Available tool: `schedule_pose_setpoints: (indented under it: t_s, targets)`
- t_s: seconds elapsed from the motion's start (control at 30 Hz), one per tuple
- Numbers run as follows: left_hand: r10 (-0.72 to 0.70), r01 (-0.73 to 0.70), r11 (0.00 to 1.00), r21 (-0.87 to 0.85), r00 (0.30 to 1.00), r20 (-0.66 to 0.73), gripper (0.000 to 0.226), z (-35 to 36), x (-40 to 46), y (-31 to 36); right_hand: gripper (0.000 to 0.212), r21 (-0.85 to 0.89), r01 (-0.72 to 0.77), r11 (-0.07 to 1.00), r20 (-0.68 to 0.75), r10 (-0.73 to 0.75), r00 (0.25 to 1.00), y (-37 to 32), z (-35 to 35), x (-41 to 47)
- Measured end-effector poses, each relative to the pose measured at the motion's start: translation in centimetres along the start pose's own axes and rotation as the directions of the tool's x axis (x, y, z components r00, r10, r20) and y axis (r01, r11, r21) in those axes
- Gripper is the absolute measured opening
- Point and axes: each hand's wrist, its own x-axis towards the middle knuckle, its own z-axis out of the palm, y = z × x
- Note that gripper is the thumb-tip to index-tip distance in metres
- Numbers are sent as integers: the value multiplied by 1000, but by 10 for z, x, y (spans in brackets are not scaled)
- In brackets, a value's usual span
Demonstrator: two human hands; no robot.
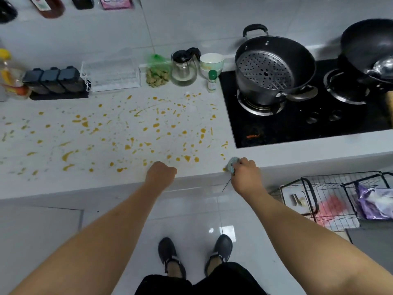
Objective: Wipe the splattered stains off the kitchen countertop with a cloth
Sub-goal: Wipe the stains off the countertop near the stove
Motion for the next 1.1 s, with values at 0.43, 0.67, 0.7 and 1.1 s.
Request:
schedule_pose_setpoints:
  t_s: [0.43,0.67,0.7,1.1]
  targets:
    - [126,-104,933,345,991,-43,36,9,0,-42,33,36,-30,999,-19,31,999,-21,14,-8]
    - [104,-159,865,476,985,140,45,-1,6,-45,43,-144,142,979,42,-137,990,-16,13,-11]
    - [87,-159,868,470,982,170,49,-5,8,-46,46,-171,134,976,48,-128,991,-11,11,-11]
    - [62,-217,807,550,956,286,52,-7,17,-44,48,-155,93,984,109,-76,991,-62,15,-14]
